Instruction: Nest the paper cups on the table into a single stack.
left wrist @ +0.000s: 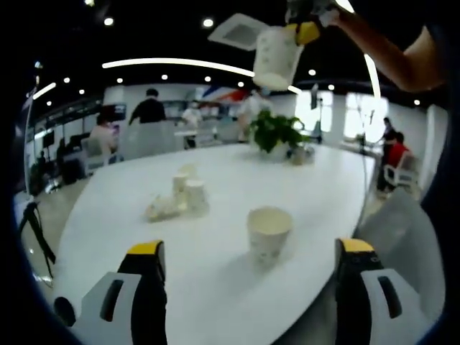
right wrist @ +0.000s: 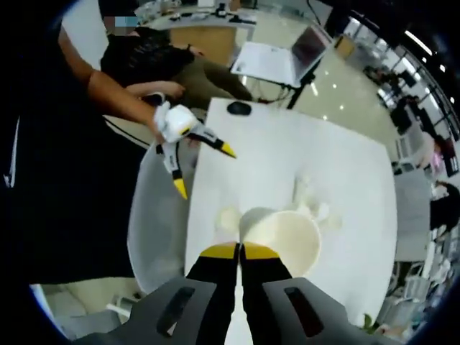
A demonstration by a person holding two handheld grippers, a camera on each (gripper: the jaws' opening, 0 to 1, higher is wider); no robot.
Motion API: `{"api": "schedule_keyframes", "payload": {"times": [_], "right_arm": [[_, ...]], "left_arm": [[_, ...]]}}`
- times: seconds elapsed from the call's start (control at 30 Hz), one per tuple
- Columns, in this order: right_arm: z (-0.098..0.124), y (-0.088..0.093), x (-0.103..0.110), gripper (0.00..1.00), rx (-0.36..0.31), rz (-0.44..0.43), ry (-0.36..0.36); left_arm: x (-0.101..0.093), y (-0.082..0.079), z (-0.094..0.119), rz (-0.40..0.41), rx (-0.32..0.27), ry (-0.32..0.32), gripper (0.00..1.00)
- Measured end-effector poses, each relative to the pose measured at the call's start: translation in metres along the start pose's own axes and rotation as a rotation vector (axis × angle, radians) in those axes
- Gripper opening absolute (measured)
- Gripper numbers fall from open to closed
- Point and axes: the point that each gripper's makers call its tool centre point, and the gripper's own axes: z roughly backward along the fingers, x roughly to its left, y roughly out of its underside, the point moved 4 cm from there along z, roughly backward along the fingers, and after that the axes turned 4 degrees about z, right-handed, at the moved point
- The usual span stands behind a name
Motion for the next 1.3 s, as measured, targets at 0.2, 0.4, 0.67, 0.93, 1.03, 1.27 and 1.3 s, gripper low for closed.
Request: {"api": "schedule_keyframes", "payload": {"times": [0.2, 0.4, 0.67, 0.93, 1.03, 1.27, 1.3], "right_arm": [[-0.012, 0.003, -0.004, 0.00, 0.031, -0.027, 0.002], [-0.028, 0.006, -0.003, 0.00, 0.050, -0.067, -0.009], [-0.056, 0.011, 0.007, 0.00, 0.065, -0.081, -0.044], [-0.088, 0.017, 0.013, 0.00, 0.085, -0.098, -0.067], [-0.102, 0.018, 0.018, 0.00, 0.091, -0.102, -0.080], [-0.130, 0.022, 0.023, 0.00, 0.102, -0.117, -0.093], [-0.134, 0.024, 0.023, 0.00, 0.105, -0.126, -0.097]], "left_arm": [[0.000, 0.004, -0.001, -0.009, 0.021, 0.000, 0.97], [-0.002, 0.008, -0.004, -0.029, 0.045, 0.010, 0.96], [-0.005, 0.010, -0.006, -0.036, 0.063, 0.033, 0.96], [-0.004, 0.012, -0.006, -0.037, 0.075, 0.032, 0.96], [-0.004, 0.013, -0.007, -0.038, 0.081, 0.032, 0.96], [-0.004, 0.015, -0.006, -0.038, 0.087, 0.028, 0.95], [-0.004, 0.016, -0.006, -0.038, 0.088, 0.028, 0.95]]}}
